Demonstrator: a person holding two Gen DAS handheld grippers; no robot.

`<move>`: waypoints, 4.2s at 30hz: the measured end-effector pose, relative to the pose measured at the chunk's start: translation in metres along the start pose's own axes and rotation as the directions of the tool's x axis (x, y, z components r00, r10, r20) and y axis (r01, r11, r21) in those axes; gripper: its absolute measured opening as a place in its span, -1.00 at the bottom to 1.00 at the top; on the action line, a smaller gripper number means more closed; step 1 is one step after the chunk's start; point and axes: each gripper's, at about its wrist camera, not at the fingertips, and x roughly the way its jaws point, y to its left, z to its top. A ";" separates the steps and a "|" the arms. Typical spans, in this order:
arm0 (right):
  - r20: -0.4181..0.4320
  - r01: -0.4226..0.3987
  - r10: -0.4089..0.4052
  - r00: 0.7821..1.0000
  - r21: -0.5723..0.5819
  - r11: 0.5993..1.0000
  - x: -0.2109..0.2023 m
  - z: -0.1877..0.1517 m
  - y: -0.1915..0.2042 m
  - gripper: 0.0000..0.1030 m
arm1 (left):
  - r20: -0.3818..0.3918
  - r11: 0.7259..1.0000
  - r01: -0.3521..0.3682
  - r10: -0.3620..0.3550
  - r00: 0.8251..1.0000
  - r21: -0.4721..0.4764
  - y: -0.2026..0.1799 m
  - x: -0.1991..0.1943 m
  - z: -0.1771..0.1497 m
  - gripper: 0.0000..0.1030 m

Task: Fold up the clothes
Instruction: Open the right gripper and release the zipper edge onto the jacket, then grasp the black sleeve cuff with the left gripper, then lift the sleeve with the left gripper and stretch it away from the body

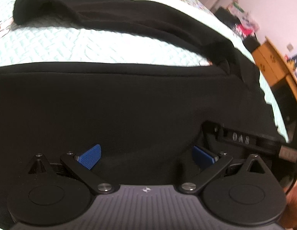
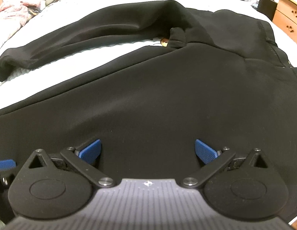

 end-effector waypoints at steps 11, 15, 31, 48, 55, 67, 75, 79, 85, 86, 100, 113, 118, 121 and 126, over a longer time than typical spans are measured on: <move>0.043 -0.173 0.171 0.984 0.029 0.985 -0.026 0.001 -0.013 1.00 | 0.157 0.962 0.158 -0.124 0.980 -0.225 0.038 -0.050 -0.005 0.80; 0.099 -0.240 0.239 0.966 0.001 0.971 -0.032 0.004 -0.014 1.00 | 0.237 0.924 0.174 -0.095 0.967 -0.339 0.047 -0.074 -0.001 0.82; 0.333 -0.366 0.351 0.875 -0.019 0.930 0.026 -0.001 -0.035 1.00 | 0.286 0.667 0.199 0.022 0.958 -0.718 0.127 -0.072 0.101 0.88; 0.386 -0.481 0.431 0.816 0.039 0.876 0.037 -0.001 -0.058 1.00 | 0.487 0.404 0.412 0.100 0.868 -0.817 0.229 -0.009 0.155 0.85; 0.388 -0.484 0.433 0.814 0.041 0.874 0.036 -0.003 -0.059 1.00 | 0.518 0.438 0.429 0.103 0.849 -0.790 0.231 0.003 0.158 0.55; 0.391 -0.488 0.434 0.812 0.045 0.872 0.036 -0.002 -0.060 1.00 | 0.343 0.764 0.037 0.245 0.907 -0.644 0.206 -0.007 0.217 -0.73; 0.393 -0.494 0.438 0.809 0.049 0.868 0.037 -0.002 -0.062 1.00 | 0.360 0.905 -0.211 0.348 0.866 -0.368 0.151 -0.036 0.279 -0.75; 0.396 -0.502 0.443 0.804 0.055 0.863 0.037 -0.002 -0.063 1.00 | 0.478 0.954 -0.179 0.278 0.833 -0.241 0.122 -0.064 0.284 -0.75; 0.397 -0.506 0.445 0.803 0.058 0.861 0.038 -0.002 -0.065 1.00 | 0.508 0.956 -0.184 0.277 0.815 -0.227 0.110 -0.076 0.293 -0.77; 0.397 -0.506 0.445 0.803 0.058 0.861 0.038 -0.002 -0.065 1.00 | 0.491 0.955 -0.207 0.288 0.822 -0.214 0.104 -0.073 0.297 -0.78; 0.400 -0.517 0.453 0.797 0.063 0.854 0.040 -0.001 -0.069 1.00 | 0.705 0.941 -0.325 0.294 0.645 -0.095 0.039 -0.140 0.383 -0.82; 0.405 -0.530 0.462 0.789 0.071 0.845 0.040 -0.002 -0.072 1.00 | 0.588 0.879 -0.458 0.442 0.678 -0.132 0.072 -0.113 0.387 -0.82; 0.405 -0.531 0.462 0.789 0.071 0.844 0.041 -0.001 -0.073 1.00 | 0.564 0.866 -0.475 0.472 0.678 -0.154 0.076 -0.104 0.391 -0.82; 0.405 -0.532 0.463 0.789 0.071 0.844 0.041 0.000 -0.073 1.00 | 0.582 0.872 -0.473 0.453 0.675 -0.130 0.063 -0.104 0.397 -0.82; 0.404 -0.533 0.463 0.789 0.073 0.843 0.042 0.000 -0.074 1.00 | 0.727 0.917 -0.398 0.278 0.629 -0.006 0.021 -0.138 0.399 -0.82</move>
